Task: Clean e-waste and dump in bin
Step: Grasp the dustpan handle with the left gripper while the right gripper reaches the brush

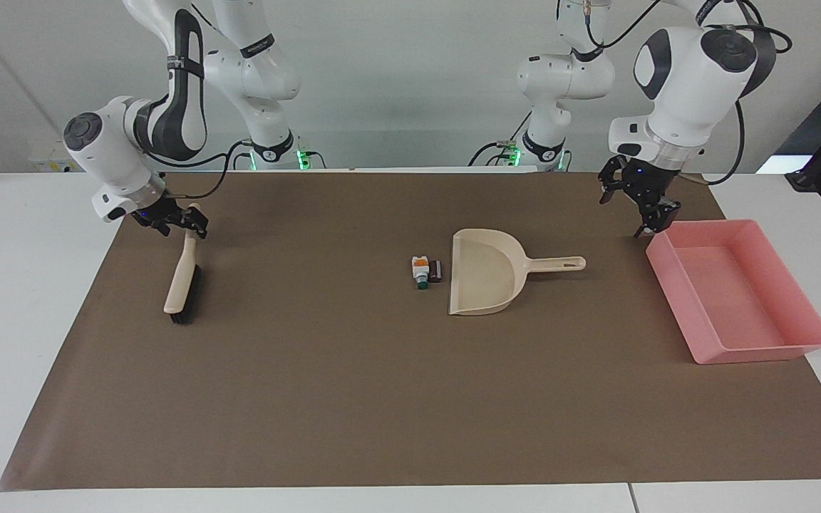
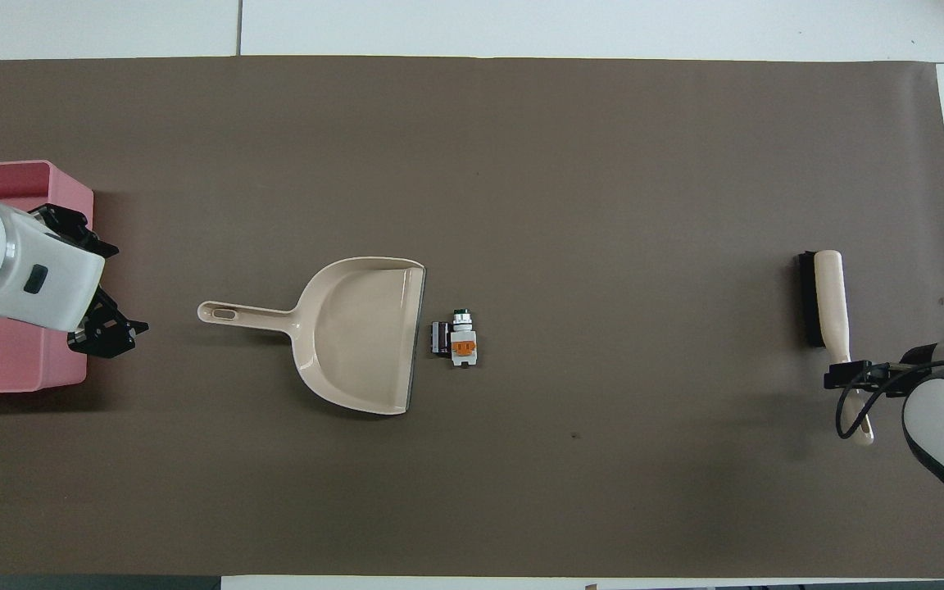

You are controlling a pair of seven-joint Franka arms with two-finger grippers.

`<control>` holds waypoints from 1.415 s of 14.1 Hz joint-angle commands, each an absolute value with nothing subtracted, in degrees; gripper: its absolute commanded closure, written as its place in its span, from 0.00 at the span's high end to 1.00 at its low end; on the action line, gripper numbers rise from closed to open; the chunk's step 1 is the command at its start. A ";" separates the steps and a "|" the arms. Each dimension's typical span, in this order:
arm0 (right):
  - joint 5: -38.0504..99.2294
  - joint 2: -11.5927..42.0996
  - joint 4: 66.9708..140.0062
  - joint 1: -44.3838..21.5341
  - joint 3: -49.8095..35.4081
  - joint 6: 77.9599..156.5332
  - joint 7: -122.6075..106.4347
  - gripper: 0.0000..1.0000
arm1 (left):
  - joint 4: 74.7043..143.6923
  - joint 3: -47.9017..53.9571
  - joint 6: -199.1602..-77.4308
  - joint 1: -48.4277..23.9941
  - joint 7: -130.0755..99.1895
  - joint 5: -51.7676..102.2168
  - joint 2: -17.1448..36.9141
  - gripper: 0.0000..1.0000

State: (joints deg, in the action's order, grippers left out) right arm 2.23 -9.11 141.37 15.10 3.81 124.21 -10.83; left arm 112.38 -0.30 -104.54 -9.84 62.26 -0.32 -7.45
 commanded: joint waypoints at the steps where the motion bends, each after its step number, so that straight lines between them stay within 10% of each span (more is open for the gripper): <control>1: 3.69 -10.28 142.65 16.17 3.34 125.24 -12.83 0.92 | 116.36 -0.88 -107.57 -11.50 65.30 -0.44 -8.79 1.00; 11: 3.69 -10.46 143.09 15.47 3.34 124.28 -12.83 0.49 | 130.43 -0.70 -127.52 -22.24 52.13 -15.99 -1.06 1.00; 13: 3.69 -10.46 143.00 15.47 3.34 123.58 -12.39 0.00 | 130.69 -0.70 -127.97 -23.11 51.86 -16.17 -0.18 0.96; 17: 3.69 -10.28 140.81 14.86 3.16 119.98 -11.34 0.00 | 131.92 -0.70 -128.58 -24.08 50.19 -16.61 -0.18 0.89; 20: 3.60 -10.89 136.07 11.80 2.55 113.85 -8.81 0.00 | 131.92 -0.62 -128.49 -24.17 48.69 -16.61 -0.09 0.54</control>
State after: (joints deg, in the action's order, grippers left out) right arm 2.94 -9.58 139.11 14.15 3.05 118.14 -10.83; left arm 130.57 -0.04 -126.99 -23.32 50.58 -15.16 0.58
